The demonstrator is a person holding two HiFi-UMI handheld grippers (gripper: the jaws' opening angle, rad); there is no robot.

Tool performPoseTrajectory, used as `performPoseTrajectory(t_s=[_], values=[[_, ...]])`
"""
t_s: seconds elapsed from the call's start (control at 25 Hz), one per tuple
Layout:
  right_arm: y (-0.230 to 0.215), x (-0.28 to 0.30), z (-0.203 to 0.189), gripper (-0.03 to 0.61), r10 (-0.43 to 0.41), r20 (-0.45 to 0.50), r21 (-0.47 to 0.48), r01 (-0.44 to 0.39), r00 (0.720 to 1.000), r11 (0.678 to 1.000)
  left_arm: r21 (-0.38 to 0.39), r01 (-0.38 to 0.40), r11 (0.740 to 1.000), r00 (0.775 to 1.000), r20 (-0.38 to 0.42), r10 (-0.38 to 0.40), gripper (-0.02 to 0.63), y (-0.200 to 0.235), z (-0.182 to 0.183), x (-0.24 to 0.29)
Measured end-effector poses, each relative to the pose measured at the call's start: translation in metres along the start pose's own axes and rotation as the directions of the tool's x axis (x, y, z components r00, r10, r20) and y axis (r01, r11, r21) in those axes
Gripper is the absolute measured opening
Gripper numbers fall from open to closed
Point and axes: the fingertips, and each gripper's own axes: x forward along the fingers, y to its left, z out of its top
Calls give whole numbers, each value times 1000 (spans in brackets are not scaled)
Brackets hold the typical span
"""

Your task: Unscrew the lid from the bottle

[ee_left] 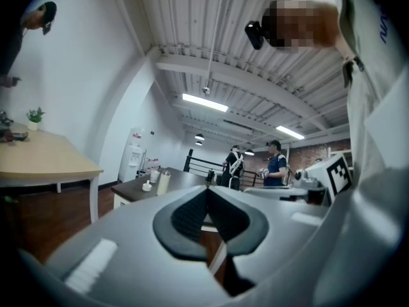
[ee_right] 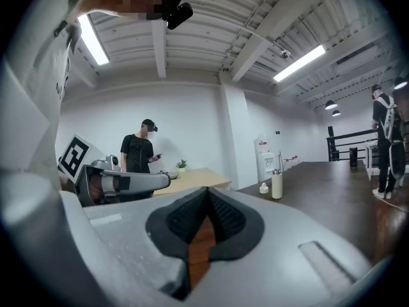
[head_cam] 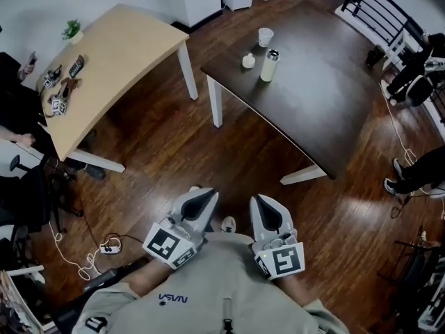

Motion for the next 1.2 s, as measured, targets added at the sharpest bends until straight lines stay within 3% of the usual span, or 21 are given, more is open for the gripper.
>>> performPoseTrajectory(t_s=[0.32, 0.68, 1.2], values=[[8, -17, -7, -2, 50, -5, -4, -50, 999, 999, 45, -4, 999, 1000, 30, 3, 2, -28, 6, -3], [15, -3, 1, -2, 83, -3, -2, -83, 997, 997, 35, -35, 999, 998, 46, 34, 3, -19, 13, -6], [16, 1, 5, -2, 73, 8, -8, -73, 997, 997, 56, -18, 998, 999, 48, 15, 2, -17, 18, -5]])
